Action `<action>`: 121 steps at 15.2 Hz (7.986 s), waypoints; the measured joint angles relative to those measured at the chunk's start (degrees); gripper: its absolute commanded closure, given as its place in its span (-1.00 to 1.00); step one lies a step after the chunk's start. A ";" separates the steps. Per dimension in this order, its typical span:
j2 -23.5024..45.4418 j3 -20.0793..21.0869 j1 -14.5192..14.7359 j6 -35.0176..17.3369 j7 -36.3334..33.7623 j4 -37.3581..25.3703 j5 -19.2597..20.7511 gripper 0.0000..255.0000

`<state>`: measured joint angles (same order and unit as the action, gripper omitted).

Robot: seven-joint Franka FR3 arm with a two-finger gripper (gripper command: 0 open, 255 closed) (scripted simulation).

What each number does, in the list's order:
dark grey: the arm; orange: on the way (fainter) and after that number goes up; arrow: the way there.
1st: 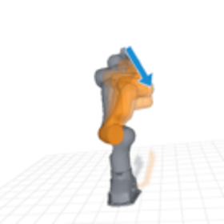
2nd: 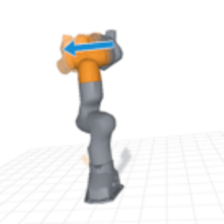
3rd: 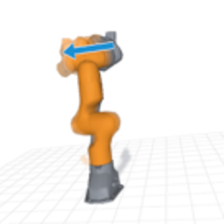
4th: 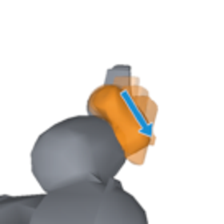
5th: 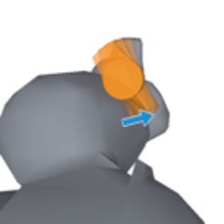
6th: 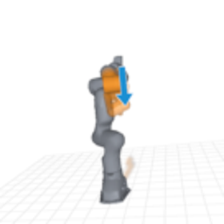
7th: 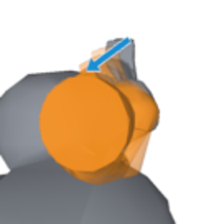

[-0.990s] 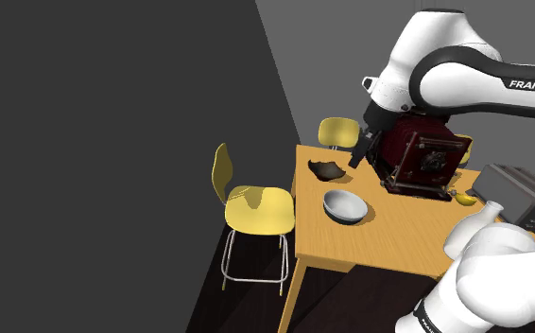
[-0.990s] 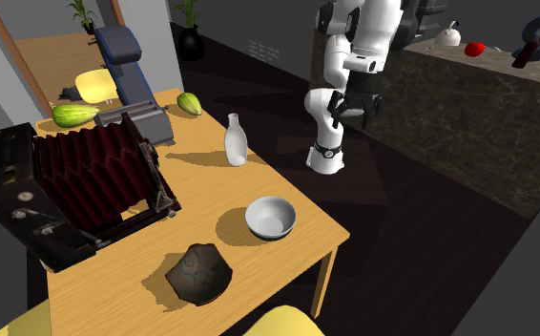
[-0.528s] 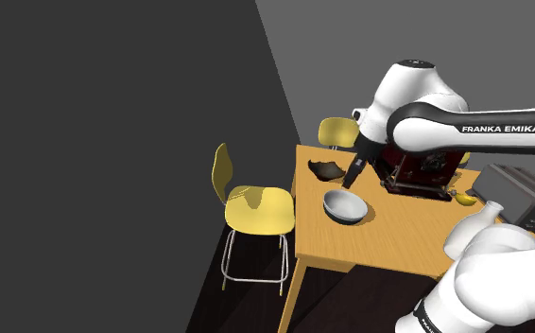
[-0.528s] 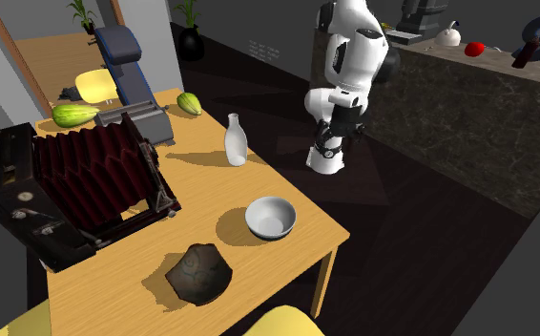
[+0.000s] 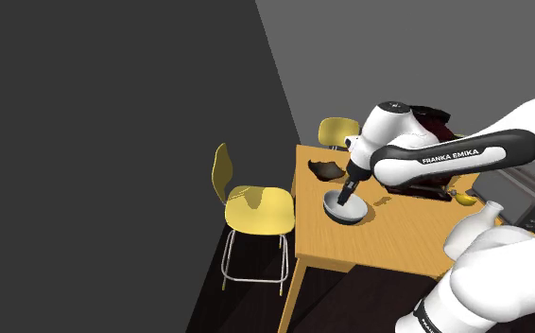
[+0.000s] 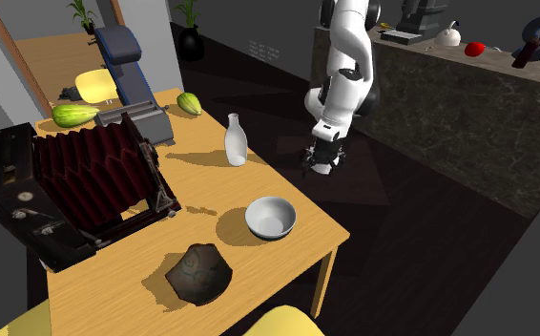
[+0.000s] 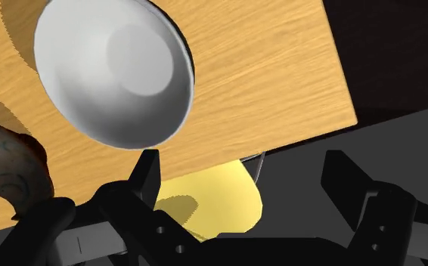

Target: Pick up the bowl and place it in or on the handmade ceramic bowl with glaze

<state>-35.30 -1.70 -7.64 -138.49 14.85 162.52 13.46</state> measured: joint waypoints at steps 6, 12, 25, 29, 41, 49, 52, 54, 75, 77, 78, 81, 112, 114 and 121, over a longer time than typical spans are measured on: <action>13.41 0.28 -6.40 -16.48 -2.45 2.39 7.95 -1.00; 28.49 3.49 -16.84 -28.90 -12.20 -0.87 24.24 -1.00; 37.57 3.28 -20.53 -33.27 -26.11 -5.17 41.72 1.00; 37.58 3.28 -20.53 -33.27 -26.11 -5.16 41.72 1.00; 31.86 4.47 -19.40 -30.48 -14.18 -2.84 27.81 1.00; 23.56 2.36 -14.28 -23.60 -2.33 -1.83 13.57 1.00; 20.68 1.52 -12.84 -20.82 0.11 -1.80 10.83 1.00; 18.88 1.02 -11.93 -18.71 1.52 -2.14 9.24 1.00; 31.13 -4.41 -9.74 -7.54 13.81 -26.79 0.88 1.00; 35.32 -4.99 -10.08 -7.07 15.86 -31.64 -0.52 1.00; 37.23 -5.11 -10.19 -6.66 16.59 -34.01 -1.15 1.00; 43.46 -5.35 -10.93 -4.54 19.38 -42.59 -3.39 1.00; 63.25 -5.14 -13.21 -8.98 22.65 -58.24 -6.88 -1.00; 63.26 -5.14 -13.21 -8.99 22.65 -58.25 -6.88 -1.00; 58.55 -5.25 -12.48 -5.47 22.33 -57.08 -6.51 -1.00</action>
<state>23.25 -6.95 -20.12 -143.97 37.18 105.45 6.95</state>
